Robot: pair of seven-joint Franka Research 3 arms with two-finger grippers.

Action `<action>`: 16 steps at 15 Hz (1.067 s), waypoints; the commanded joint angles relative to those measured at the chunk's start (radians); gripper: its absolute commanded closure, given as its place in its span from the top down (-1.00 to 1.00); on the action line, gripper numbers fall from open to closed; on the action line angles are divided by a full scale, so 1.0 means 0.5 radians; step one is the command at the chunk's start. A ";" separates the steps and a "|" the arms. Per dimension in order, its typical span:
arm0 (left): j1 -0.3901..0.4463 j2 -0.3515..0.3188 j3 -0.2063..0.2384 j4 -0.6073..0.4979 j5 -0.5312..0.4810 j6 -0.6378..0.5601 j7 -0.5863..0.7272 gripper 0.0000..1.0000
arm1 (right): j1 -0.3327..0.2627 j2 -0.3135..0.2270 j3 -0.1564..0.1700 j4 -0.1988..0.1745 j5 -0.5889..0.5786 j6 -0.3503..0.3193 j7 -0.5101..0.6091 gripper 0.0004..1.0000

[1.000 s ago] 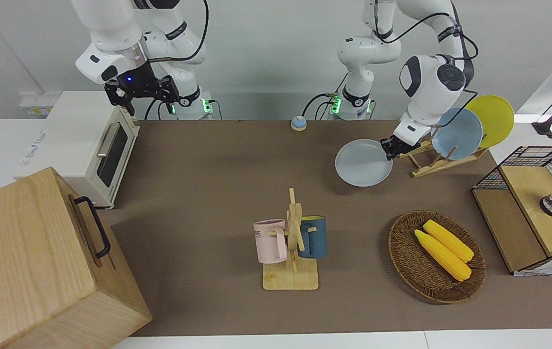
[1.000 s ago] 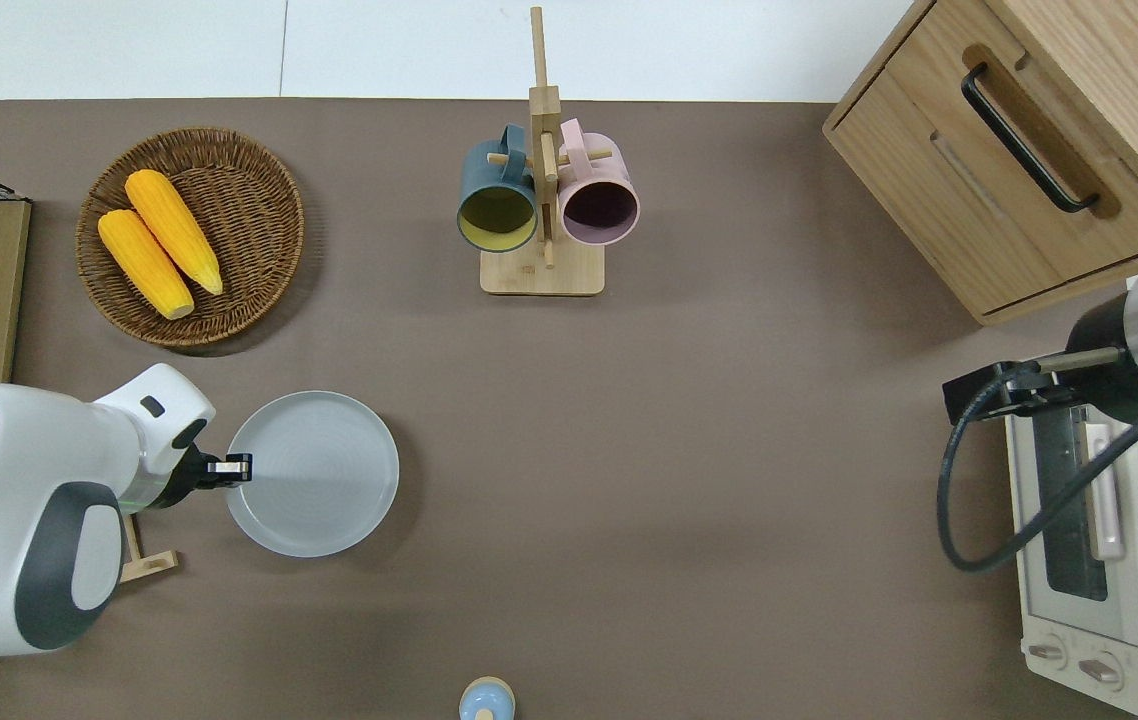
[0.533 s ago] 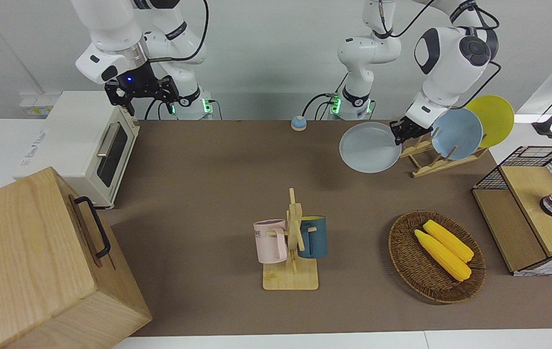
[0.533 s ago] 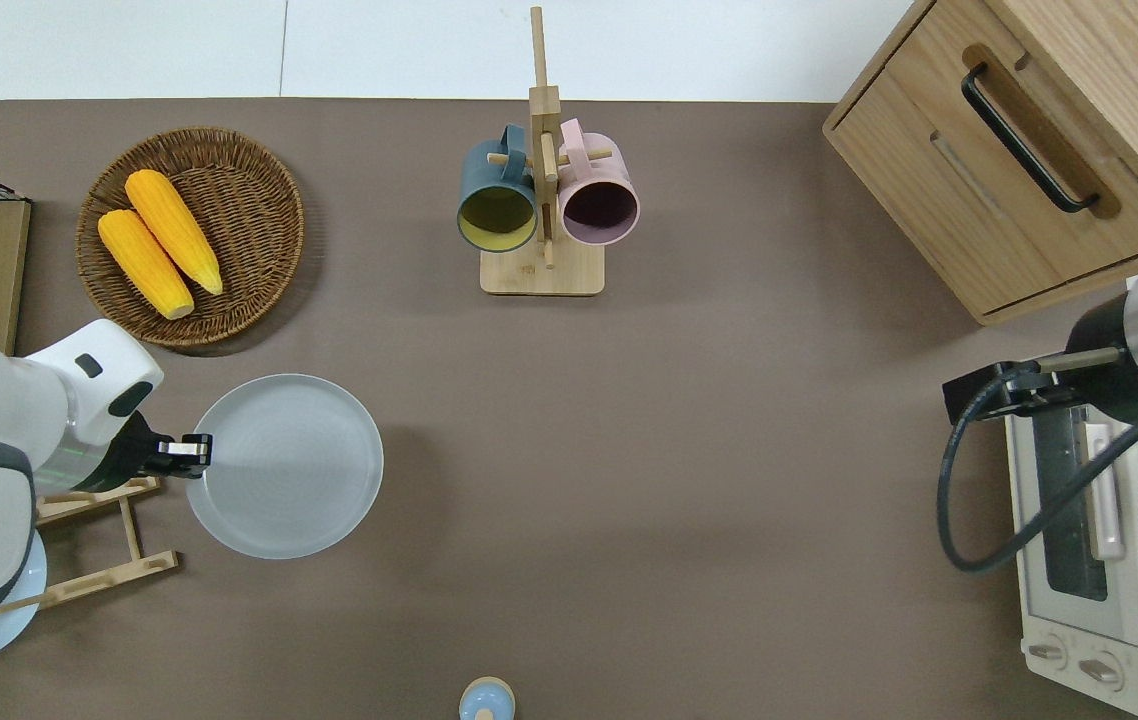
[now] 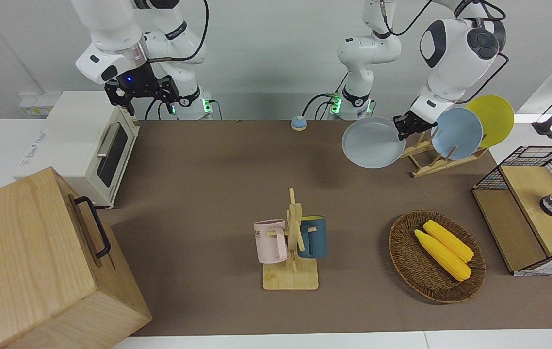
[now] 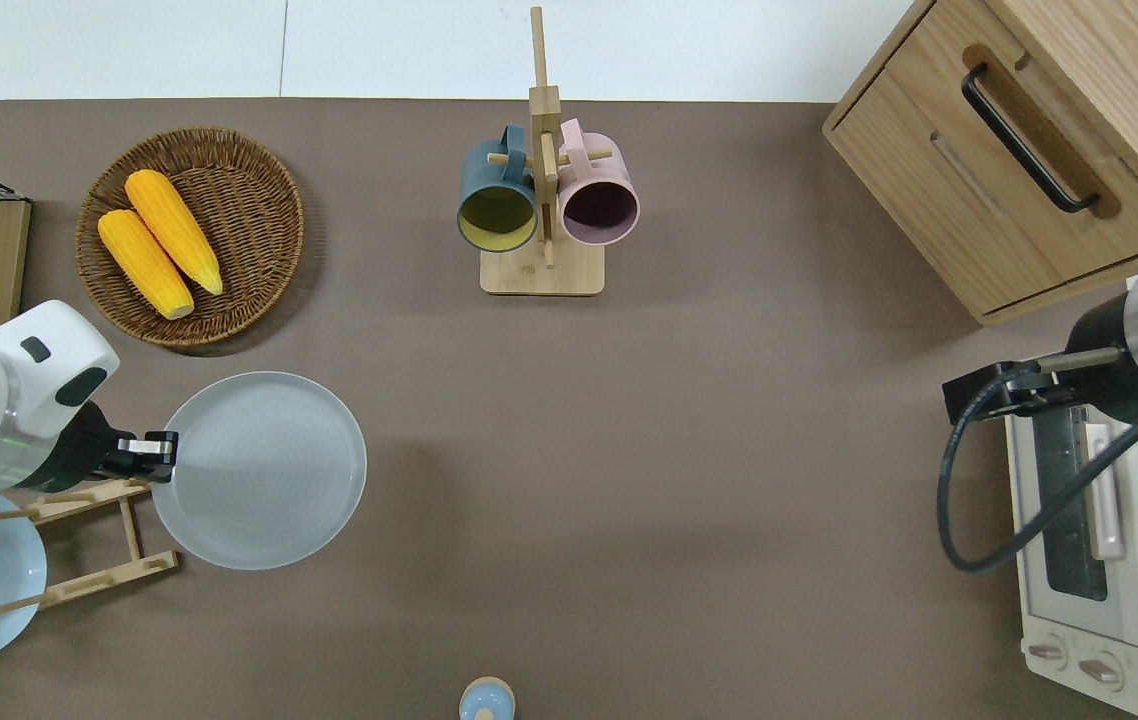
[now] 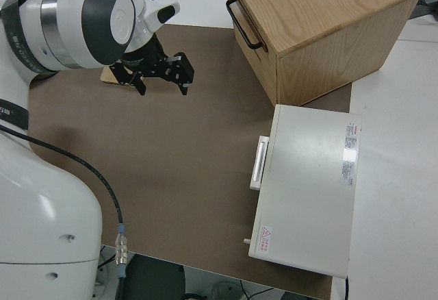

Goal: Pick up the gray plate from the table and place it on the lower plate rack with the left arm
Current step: 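Lower the gray plate upright into the rack's lower slot with left gripper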

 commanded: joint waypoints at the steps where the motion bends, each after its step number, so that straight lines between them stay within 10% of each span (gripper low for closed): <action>1: 0.006 0.033 0.007 0.114 0.220 -0.155 -0.013 -1.00 | -0.047 -0.004 0.042 0.015 -0.013 -0.022 0.024 0.97; 16: -0.030 0.070 -0.193 0.126 1.337 -0.597 -0.334 -1.00 | -0.047 -0.004 0.042 0.012 -0.013 -0.022 0.024 0.97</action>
